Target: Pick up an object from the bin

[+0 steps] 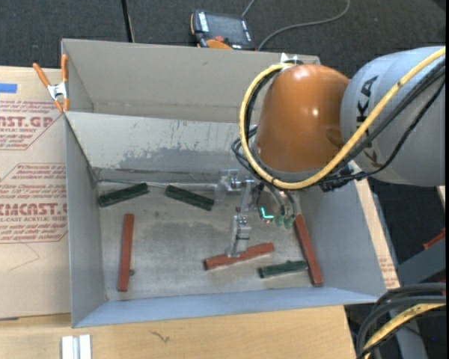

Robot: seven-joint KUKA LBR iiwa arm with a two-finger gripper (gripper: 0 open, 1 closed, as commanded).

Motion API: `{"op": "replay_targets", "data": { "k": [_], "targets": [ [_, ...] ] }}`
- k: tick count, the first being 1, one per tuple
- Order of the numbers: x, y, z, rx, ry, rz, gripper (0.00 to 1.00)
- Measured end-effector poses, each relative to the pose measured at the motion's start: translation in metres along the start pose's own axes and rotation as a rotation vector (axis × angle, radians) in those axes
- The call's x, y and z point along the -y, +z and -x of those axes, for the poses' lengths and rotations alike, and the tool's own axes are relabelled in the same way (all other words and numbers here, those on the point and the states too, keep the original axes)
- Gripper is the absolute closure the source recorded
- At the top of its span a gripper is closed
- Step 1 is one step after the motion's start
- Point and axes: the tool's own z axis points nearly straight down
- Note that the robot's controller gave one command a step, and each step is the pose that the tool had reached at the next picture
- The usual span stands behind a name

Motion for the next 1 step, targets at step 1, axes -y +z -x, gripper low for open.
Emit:
{"op": "replay_targets", "data": {
  "k": [1],
  "targets": [
    [0.0398,0.1548,-0.0241,0.005,-0.094,-0.001,0.0]
  ]
}}
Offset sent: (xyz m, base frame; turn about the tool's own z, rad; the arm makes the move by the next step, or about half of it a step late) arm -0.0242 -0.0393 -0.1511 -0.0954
